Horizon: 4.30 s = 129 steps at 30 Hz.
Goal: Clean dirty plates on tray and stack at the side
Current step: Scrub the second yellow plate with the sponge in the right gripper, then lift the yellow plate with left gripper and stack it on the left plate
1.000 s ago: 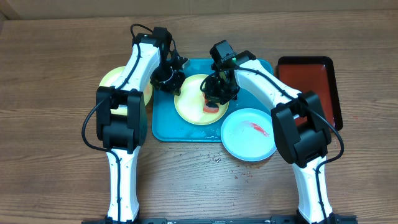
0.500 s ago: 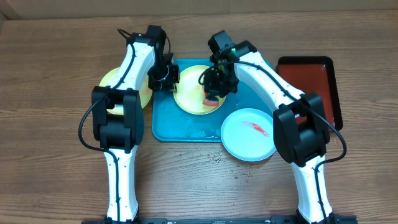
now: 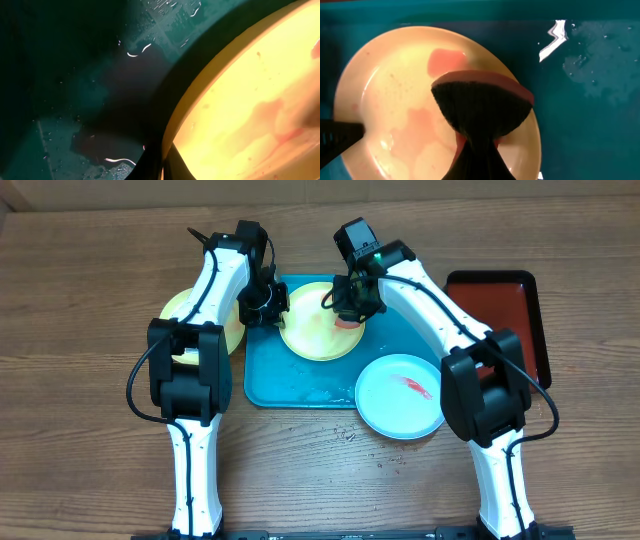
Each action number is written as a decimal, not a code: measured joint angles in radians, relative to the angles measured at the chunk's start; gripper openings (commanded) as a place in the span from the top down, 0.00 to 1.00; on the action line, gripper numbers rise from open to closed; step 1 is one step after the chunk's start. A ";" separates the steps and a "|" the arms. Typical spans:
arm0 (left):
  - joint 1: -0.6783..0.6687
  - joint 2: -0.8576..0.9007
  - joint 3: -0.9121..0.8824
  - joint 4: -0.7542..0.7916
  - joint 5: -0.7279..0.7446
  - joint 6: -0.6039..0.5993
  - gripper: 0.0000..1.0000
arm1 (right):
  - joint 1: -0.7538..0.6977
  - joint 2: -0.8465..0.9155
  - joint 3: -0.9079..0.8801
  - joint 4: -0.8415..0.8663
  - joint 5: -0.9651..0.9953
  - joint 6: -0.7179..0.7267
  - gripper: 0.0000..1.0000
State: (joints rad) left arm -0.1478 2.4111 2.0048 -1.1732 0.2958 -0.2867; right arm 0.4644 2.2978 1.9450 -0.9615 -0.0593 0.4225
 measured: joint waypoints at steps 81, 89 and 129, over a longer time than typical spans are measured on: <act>-0.473 -0.339 0.043 -0.356 -1.569 -0.510 0.96 | -0.307 -0.298 -0.122 -0.072 -0.273 0.040 0.96; -0.395 -0.339 0.043 -0.209 -1.291 -0.380 0.96 | -0.307 -0.298 -0.122 -0.075 -0.272 0.034 0.96; 0.458 -0.340 -0.426 0.245 -0.148 0.035 0.35 | -0.307 -0.298 -0.122 -0.080 -0.251 0.022 0.96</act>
State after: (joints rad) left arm 0.3099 2.0712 1.5784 -0.9287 0.1474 -0.2512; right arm 0.1570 2.0003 1.8229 -1.0416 -0.3099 0.4446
